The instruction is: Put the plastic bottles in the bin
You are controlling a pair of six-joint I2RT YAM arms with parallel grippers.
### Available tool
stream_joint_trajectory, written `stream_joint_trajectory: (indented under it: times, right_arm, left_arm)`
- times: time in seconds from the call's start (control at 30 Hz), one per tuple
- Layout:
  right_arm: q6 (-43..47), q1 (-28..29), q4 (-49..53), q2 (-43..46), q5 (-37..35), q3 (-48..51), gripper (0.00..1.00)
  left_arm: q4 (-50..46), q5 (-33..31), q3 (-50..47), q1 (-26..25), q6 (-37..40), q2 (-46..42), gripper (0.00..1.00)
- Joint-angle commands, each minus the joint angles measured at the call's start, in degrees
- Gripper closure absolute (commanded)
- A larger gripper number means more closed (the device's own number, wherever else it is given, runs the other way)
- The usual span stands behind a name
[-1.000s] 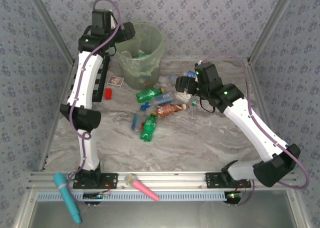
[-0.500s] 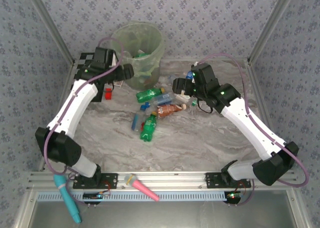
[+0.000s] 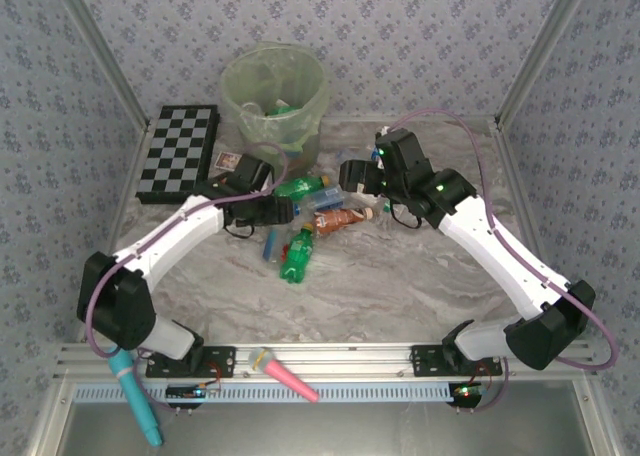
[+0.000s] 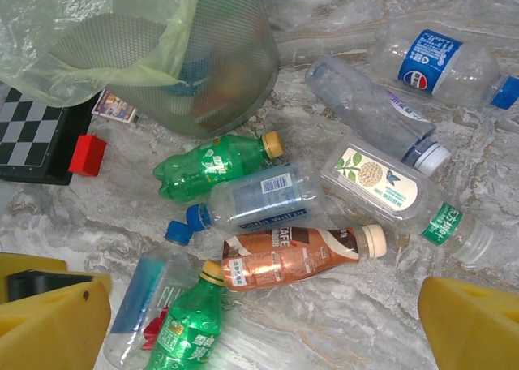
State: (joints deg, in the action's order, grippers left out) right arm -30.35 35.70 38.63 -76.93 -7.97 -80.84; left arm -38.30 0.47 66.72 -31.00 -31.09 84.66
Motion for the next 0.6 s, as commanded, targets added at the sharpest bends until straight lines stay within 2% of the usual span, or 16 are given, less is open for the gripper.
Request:
stream_joint_trajectory:
  times: [0.0, 0.43, 0.57]
  right_arm:
    - [0.6, 0.6, 0.3, 0.7, -0.6, 0.3, 0.01]
    - [0.2, 0.7, 0.7, 2.2, -2.3, 1.4, 0.01]
    - [0.4, 0.6, 0.9, 2.2, -2.4, 1.2, 0.01]
  left_arm:
    - [1.3, 1.1, -1.7, 0.2, 0.0, 3.2, 0.18]
    - [2.3, 5.2, -3.8, 0.0, 3.4, 11.0, 0.25]
    - [2.6, 5.1, -4.0, -0.1, 3.9, 12.9, 0.32]
